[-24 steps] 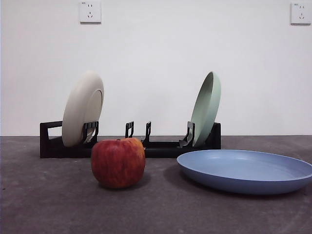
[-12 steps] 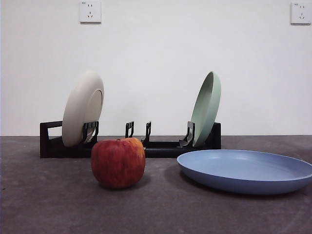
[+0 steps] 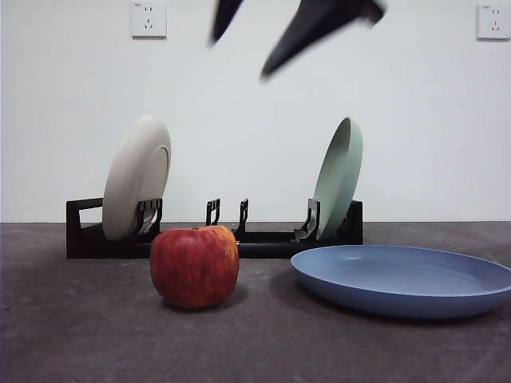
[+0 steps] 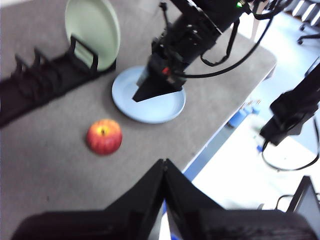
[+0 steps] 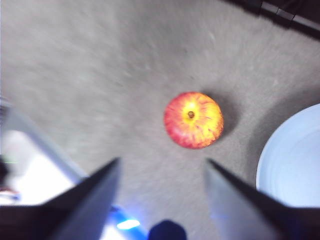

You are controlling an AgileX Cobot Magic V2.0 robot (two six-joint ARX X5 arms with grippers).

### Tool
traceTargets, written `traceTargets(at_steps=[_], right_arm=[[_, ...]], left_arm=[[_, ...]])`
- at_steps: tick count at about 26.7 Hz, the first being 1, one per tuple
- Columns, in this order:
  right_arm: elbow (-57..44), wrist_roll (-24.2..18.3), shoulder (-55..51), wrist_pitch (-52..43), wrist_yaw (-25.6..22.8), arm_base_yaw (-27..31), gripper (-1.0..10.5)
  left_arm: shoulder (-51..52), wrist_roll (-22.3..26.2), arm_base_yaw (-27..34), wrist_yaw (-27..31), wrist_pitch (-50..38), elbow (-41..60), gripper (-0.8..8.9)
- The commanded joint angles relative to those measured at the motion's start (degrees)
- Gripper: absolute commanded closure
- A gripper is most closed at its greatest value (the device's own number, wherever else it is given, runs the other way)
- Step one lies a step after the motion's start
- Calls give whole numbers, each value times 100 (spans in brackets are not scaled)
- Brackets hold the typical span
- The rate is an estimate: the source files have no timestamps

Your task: Take the blue plate from the plate rack,put the plate on the table,take the apple from the table,put the apple in the plate

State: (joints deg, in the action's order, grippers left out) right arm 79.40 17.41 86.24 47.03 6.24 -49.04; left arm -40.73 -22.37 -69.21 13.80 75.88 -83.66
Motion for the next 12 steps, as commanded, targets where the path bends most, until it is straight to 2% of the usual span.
traceTargets(at_steps=[1,6,12], right_arm=[[15,17,553,-177,-94,-90,52],[39,-94,1572,-531,-219,-122,52],[234,-133,2435,-949,-411,-127,52]], left_arm=[[264,-334,-9,107,-11,463,822],[433,-470,-9,302,-11,997,822],[369,-468,-9,535,-11,1032,822]])
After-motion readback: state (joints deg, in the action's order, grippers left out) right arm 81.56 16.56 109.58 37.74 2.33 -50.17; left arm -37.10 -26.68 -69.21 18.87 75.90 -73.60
